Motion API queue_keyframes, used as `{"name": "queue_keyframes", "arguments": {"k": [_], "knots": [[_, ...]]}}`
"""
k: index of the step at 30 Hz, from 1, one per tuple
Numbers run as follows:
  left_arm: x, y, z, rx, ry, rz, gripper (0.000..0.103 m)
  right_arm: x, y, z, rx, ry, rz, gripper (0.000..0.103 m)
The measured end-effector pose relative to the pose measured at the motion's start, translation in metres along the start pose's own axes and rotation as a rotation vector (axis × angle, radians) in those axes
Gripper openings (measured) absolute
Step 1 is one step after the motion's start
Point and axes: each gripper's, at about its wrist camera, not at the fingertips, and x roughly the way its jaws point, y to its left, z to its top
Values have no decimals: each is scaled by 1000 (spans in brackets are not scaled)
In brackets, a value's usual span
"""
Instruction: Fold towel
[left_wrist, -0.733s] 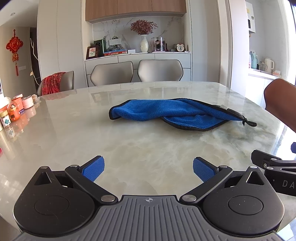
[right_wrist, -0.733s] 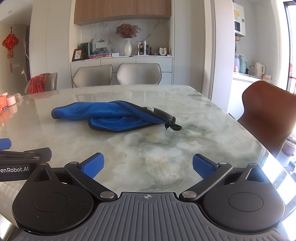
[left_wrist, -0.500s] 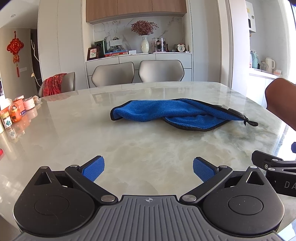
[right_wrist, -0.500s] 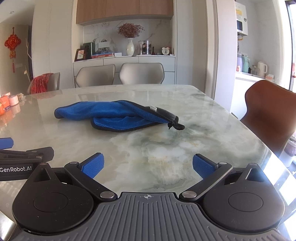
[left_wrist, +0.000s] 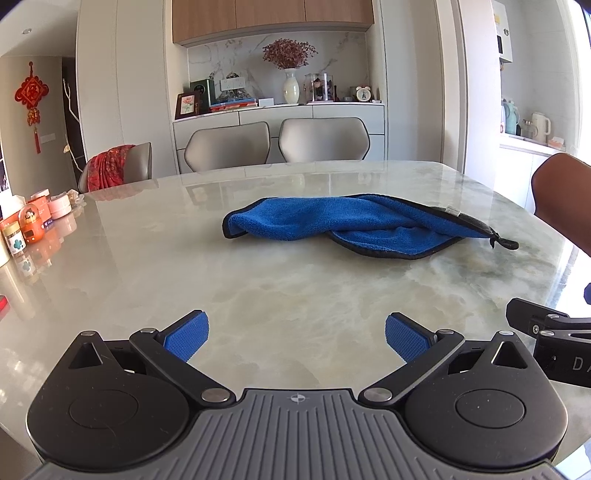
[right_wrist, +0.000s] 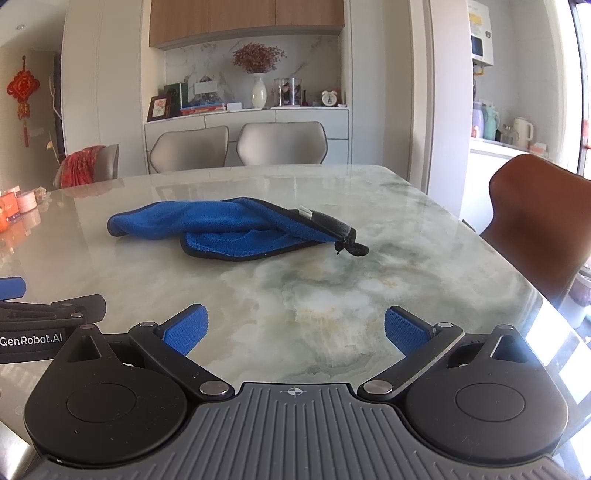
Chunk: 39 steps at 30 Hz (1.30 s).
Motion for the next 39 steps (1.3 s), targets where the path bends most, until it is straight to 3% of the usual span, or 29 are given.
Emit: {"name": "queue_keyframes", "arguments": {"k": [39], "knots": [[8,-4,-1,24,22,10,103,7,7,1,-30,17,7,103]]}}
